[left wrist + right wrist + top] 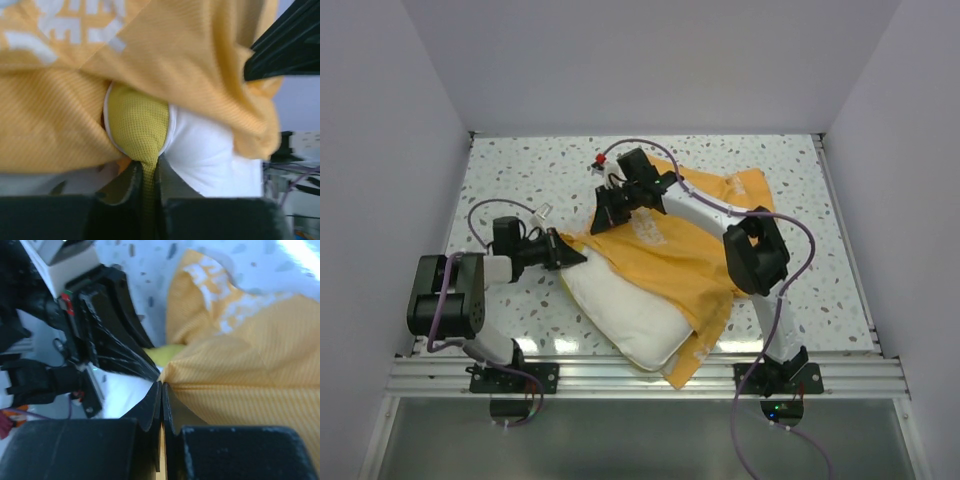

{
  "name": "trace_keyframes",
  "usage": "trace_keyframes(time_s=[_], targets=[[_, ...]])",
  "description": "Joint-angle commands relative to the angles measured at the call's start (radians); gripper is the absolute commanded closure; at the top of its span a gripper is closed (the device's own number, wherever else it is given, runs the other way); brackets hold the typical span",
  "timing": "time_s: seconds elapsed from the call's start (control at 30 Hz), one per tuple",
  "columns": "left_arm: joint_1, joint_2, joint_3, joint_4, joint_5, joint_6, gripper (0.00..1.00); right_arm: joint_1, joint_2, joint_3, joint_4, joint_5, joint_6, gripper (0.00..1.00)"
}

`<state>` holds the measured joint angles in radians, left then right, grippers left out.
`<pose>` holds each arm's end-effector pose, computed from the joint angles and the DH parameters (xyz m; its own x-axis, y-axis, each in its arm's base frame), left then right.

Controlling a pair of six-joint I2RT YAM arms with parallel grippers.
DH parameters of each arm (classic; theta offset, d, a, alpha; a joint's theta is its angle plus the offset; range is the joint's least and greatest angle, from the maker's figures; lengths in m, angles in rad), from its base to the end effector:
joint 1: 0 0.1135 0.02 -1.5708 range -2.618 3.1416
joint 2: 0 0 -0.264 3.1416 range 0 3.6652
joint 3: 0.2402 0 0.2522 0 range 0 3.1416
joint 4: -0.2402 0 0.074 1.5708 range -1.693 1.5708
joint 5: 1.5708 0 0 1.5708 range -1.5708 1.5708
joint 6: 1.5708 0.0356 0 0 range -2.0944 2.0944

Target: Put the pillow into the pillowcase

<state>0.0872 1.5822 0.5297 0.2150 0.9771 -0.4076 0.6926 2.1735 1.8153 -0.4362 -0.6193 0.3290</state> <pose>0.2609 -0.0068 0.1246 -0.8793 -0.2995 -0.3704 0.1693 0.5303 -0.8307 0.3656 0.3302 0.2278 -0.7887 -0.3126 -0.5293 -0.6109 0.4945 0.6183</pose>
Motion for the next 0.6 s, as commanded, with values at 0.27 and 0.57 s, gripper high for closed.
trace_keyframes(time_s=[0.27,0.57], targets=[[-0.079,-0.033,-0.010,0.550,0.121,-0.313,0.80,0.025,-0.138,0.007,-0.159,-0.012,-0.058,1.00],[0.049,-0.220,0.122,-0.293,0.113,0.353,0.37,0.031,-0.352,-0.048,-0.354,0.221,-0.409,0.31]])
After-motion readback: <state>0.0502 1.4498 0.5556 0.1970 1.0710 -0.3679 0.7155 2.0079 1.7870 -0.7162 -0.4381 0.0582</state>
